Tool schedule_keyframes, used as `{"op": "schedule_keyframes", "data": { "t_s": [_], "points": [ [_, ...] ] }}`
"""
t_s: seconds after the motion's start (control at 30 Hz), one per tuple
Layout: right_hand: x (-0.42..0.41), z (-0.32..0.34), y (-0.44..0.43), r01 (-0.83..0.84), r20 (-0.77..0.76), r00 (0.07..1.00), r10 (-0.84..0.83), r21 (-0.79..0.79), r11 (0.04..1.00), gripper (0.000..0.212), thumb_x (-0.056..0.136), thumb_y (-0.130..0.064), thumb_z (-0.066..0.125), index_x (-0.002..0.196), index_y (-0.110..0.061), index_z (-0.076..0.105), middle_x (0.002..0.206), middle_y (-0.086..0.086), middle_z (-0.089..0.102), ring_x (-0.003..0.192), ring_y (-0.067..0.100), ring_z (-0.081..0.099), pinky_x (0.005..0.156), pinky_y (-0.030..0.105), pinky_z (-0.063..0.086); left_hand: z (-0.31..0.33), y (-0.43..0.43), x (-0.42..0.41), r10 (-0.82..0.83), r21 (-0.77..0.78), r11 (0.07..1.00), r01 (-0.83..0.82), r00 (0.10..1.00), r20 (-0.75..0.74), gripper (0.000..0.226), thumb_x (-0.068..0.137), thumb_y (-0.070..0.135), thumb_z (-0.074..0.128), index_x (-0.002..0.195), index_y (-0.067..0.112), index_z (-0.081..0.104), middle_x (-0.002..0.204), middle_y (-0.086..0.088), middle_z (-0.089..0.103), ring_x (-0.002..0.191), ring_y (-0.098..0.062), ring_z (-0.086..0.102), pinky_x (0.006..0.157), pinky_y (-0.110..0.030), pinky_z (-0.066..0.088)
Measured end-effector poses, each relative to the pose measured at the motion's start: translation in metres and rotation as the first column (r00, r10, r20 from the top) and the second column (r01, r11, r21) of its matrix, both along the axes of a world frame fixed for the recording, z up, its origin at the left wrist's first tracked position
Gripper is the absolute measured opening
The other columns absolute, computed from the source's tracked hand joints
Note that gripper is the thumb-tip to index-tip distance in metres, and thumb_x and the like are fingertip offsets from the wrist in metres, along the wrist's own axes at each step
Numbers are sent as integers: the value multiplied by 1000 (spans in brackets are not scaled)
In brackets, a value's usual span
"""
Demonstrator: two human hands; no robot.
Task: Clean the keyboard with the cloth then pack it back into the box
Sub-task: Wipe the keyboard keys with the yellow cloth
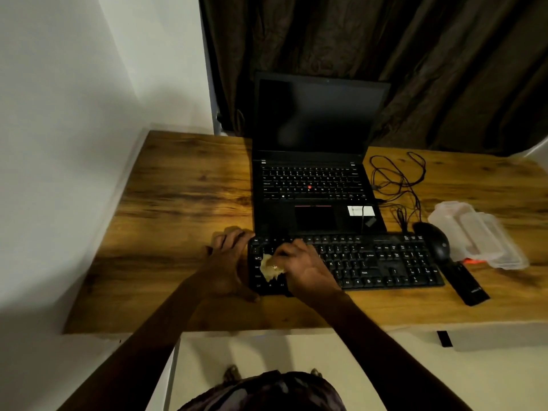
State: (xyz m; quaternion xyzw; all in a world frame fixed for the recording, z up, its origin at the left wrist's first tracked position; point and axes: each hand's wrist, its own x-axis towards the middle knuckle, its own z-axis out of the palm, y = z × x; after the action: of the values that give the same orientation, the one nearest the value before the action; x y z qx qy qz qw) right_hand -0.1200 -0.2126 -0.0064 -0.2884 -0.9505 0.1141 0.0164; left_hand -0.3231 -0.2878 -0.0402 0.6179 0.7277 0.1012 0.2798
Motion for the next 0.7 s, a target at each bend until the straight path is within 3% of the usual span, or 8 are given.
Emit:
{"op": "schedule_keyframes", "data": {
  "t_s": [0.17, 0.33, 0.53, 0.7],
  "points": [
    [13, 3, -6, -87, 11, 996, 88, -29, 996, 48, 80, 0, 58, 120, -26, 67, 126, -1, 60, 117, 27, 47, 97, 42, 38, 0, 0, -1, -1, -9, 1000, 1, 1000, 15, 146, 34, 75, 83, 153, 40, 6, 155, 14, 4, 140, -19, 10, 110, -58, 23],
    [-5, 5, 18, 57, -34, 998, -57, 12, 998, 47, 80, -7, 58, 119, -31, 67, 120, -4, 60, 110, 25, 48, 91, 41, 43, 0, 0, 0, -1, -4, 1000, 1, 1000, 10, 148, 33, 78, 81, 154, 38, 6, 155, 11, 5, 139, -22, 9, 110, -59, 25],
    [-4, -1, -5, 94, -31, 995, -95, -19, 995, 41, 87, -10, 55, 125, -24, 63, 127, 3, 54, 116, 27, 46, 99, 44, 42, 3, 1, 1, -2, -4, 1000, 2, 1000, -29, 150, 30, 74, 83, 154, 37, 6, 155, 12, 7, 137, -20, 15, 104, -50, 27],
    [4, -15, -29, 101, -100, 989, -106, -49, 994, 39, 72, -8, 63, 109, -21, 68, 107, 6, 64, 97, 31, 59, 79, 42, 55, 0, 2, 1, -11, -7, 1000, 11, 997, -71, 150, 27, 79, 78, 153, 39, 6, 154, 12, 8, 134, -20, 17, 98, -45, 30]
  ]
}}
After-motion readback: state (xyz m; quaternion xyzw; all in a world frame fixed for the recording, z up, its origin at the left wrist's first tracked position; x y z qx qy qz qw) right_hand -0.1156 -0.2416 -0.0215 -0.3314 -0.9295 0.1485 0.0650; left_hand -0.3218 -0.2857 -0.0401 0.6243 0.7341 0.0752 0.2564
